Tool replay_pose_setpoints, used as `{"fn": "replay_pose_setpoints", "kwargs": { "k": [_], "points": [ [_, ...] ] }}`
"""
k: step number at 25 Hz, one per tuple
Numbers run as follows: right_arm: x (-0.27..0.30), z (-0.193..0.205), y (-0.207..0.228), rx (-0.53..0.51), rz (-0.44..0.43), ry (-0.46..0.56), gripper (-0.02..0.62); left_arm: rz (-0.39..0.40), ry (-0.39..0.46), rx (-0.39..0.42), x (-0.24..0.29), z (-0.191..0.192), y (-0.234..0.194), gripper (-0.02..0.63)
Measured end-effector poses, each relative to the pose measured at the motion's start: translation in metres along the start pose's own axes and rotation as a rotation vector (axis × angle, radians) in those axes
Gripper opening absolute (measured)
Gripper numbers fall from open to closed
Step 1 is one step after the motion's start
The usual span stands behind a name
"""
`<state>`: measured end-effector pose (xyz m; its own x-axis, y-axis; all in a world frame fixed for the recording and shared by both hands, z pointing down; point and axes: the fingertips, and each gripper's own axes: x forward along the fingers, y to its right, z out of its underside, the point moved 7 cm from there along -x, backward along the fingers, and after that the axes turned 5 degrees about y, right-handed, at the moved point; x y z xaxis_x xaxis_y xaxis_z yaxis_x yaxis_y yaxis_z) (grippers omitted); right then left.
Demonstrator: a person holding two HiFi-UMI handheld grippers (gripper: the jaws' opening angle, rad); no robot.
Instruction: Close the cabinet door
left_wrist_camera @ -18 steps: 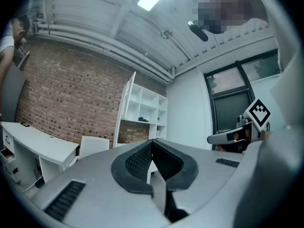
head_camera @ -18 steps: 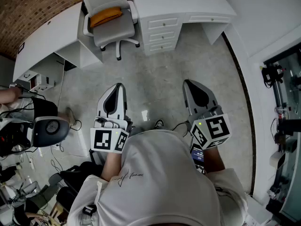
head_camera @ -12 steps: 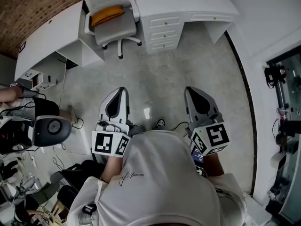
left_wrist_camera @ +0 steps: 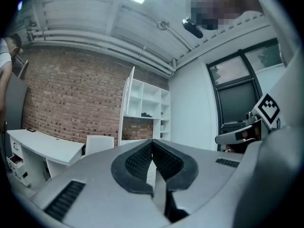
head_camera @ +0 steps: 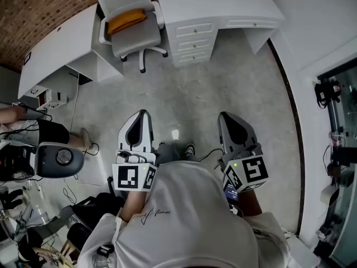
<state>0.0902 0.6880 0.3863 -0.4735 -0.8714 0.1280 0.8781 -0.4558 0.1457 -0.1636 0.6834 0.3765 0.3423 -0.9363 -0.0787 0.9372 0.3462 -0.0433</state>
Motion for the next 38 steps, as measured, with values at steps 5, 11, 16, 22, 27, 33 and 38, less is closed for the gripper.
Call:
{"fn": "replay_pose_setpoints", "kwargs": {
  "k": [5, 11, 16, 22, 27, 33, 38],
  "points": [
    [0.02, -0.004, 0.003, 0.004, -0.021, 0.002, 0.024, -0.008, -0.004, 0.001, 0.017, -0.001, -0.009, 0.017],
    [0.08, -0.018, 0.001, -0.024, -0.077, 0.013, 0.025, -0.028, 0.013, -0.022, 0.059, 0.004, -0.043, 0.017],
    [0.137, -0.035, 0.011, -0.061, -0.092, 0.006, 0.025, -0.019, 0.027, -0.035, 0.109, 0.003, -0.073, 0.017],
    [0.217, -0.057, 0.017, -0.076, -0.103, 0.0, 0.026, 0.011, 0.021, -0.034, 0.175, -0.002, -0.118, 0.017],
    [0.283, -0.081, 0.02, -0.099, -0.105, 0.023, 0.026, 0.046, 0.04, -0.01, 0.23, -0.015, -0.162, 0.017],
    [0.355, -0.108, 0.024, -0.115, -0.092, 0.064, 0.028, 0.084, 0.071, -0.002, 0.288, -0.027, -0.205, 0.017],
    [0.401, -0.124, 0.025, -0.128, -0.073, 0.095, 0.028, 0.112, 0.086, 0.003, 0.323, -0.033, -0.235, 0.017]
  ]
}}
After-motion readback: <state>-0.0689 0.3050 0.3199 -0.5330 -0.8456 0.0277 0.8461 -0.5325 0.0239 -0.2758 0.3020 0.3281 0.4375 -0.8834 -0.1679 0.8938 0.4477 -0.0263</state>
